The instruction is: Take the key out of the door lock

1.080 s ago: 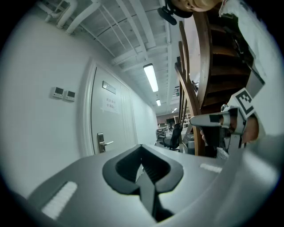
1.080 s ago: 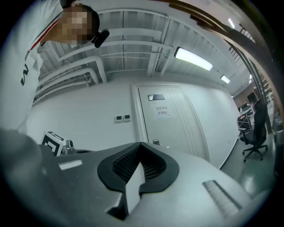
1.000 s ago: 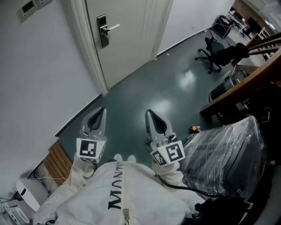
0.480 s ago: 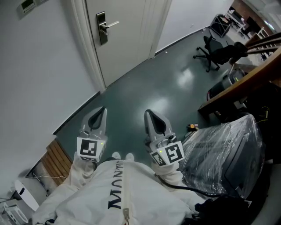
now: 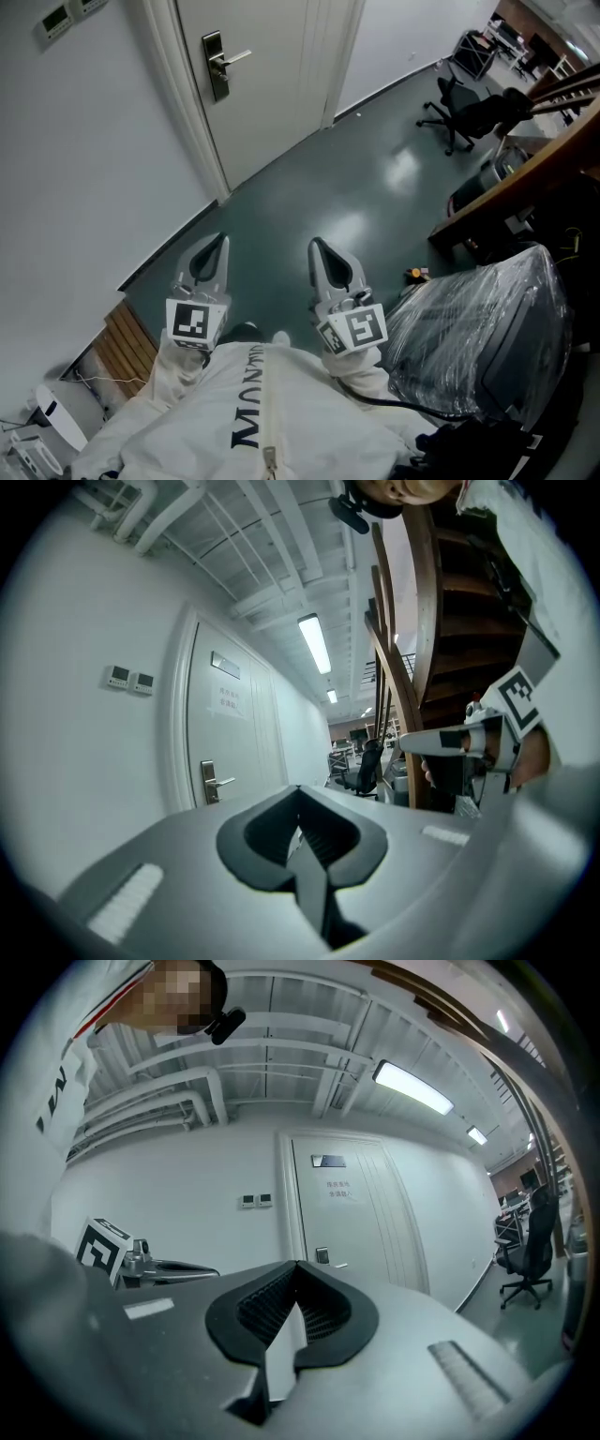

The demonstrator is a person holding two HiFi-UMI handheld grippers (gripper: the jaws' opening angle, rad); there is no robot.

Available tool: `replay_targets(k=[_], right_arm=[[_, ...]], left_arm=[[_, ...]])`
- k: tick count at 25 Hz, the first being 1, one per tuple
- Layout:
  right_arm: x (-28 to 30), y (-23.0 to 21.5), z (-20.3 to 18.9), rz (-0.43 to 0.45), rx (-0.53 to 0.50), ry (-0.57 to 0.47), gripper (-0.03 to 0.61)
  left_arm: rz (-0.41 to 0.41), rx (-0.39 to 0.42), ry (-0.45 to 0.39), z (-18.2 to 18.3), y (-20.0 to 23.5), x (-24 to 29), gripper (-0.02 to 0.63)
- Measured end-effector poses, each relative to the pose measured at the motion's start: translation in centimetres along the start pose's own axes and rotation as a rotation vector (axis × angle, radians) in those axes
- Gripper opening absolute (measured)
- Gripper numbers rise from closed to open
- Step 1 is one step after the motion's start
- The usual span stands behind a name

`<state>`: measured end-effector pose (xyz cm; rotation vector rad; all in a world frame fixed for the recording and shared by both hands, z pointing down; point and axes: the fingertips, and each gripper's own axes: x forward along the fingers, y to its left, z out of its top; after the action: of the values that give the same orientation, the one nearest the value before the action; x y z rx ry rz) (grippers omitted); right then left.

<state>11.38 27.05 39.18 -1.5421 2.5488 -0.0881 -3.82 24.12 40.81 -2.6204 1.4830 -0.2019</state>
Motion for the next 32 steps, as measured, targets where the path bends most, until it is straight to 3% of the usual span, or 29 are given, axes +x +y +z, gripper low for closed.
replay_targets(k=[10, 22, 28, 32], right_arm=[[4.3, -0.4, -1.9, 0.029, -0.023, 0.074, 0.000], [14.7, -2.9, -3.5, -0.003, -0.031, 0.117, 0.000], [16.3, -4.0, -3.4, -0.013, -0.013, 0.117, 0.000], [20.8, -4.1, -4.4, -0.019, -0.016, 0.123, 0.000]], left_arm=[[0.035, -0.029, 0.011, -1.7, 3.0, 2.6, 0.000], [-0.015, -0.050, -0.010, -2.6, 10.5, 11.5, 0.000], [-0.033, -0.031, -0.007, -2.0, 11.3, 13.4, 0.000], [-0.050, -0.039, -0.002, -3.1, 14.8, 16.2, 0.000]])
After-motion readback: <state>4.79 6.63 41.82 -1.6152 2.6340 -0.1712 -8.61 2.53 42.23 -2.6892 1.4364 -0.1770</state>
